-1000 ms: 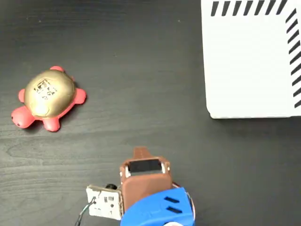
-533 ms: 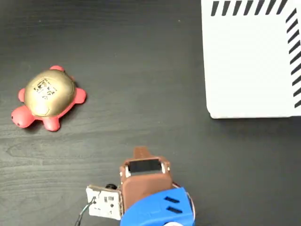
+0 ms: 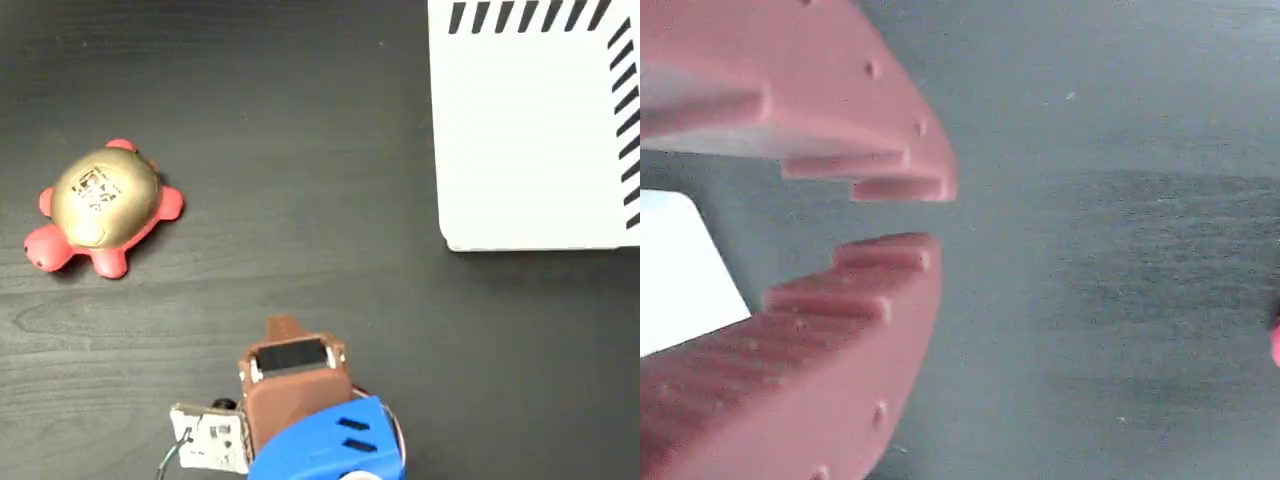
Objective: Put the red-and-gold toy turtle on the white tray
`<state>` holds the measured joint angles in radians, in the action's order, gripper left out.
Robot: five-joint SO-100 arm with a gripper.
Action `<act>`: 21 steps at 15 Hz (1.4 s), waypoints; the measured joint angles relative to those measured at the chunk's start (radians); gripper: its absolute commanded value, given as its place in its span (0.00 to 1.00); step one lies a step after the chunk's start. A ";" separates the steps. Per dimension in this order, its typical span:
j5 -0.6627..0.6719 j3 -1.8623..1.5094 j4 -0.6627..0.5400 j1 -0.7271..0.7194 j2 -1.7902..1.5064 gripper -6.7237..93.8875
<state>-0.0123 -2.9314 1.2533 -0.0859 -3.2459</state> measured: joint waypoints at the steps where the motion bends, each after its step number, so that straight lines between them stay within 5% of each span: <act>1: 0.002 0.000 0.000 -0.017 0.000 0.07; 4: 0.017 0.011 -0.025 -0.074 0.048 0.07; 8: 0.189 0.279 -0.265 -0.121 0.471 0.07; 13: 0.308 0.824 -0.284 -0.173 1.141 0.07; 16: 0.371 1.066 -0.207 -0.218 1.466 0.07; 20: 0.373 1.540 0.189 -0.255 1.848 0.07; 21: 0.373 1.597 0.232 -0.261 1.881 0.14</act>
<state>0.3605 -1.3346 1.4849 -0.3467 -1.3652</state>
